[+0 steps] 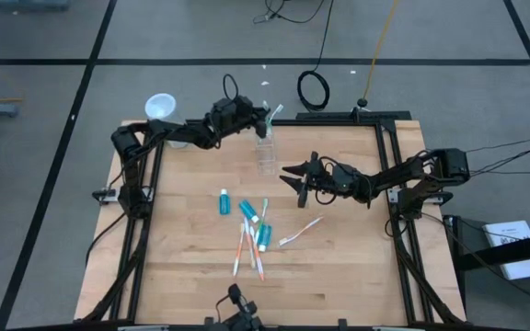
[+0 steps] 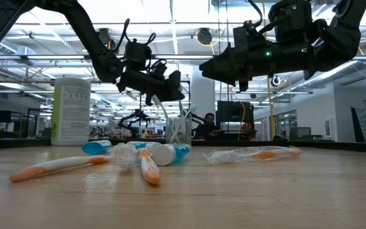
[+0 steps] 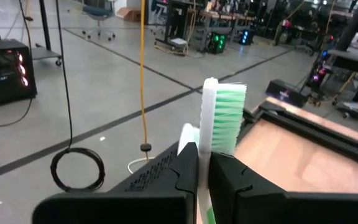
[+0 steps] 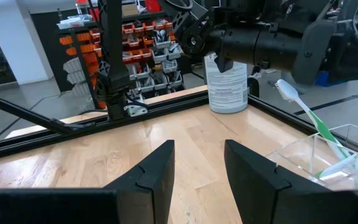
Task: Pick & Place toothbrushing station
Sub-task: Put the green toothbrush into the transparent organizer
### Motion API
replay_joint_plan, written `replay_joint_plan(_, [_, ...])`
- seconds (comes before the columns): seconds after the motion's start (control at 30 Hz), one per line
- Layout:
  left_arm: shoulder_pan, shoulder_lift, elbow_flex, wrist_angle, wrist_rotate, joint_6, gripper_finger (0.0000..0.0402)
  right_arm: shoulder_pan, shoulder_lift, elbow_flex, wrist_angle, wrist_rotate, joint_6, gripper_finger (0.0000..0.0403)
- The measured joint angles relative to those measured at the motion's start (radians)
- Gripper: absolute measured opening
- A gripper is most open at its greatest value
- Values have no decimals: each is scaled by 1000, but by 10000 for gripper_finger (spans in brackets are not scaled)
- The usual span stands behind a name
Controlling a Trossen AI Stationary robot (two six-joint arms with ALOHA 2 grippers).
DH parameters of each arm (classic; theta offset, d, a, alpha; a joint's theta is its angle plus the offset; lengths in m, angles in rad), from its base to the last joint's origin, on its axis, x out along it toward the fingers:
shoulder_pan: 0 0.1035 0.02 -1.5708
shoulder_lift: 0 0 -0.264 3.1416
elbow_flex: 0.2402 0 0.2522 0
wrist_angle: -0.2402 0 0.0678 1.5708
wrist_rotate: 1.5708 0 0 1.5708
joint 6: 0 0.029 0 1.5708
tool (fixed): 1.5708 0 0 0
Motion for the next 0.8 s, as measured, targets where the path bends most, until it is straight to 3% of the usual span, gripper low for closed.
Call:
replay_joint_plan(0.53, [-11,0,-1,-63,-35,20,15,0,0,0,0,0,0,132])
replay_joint_plan(0.8, [-13,0,-1,-64,-50,20,56,0,0,0,0,0,0,132])
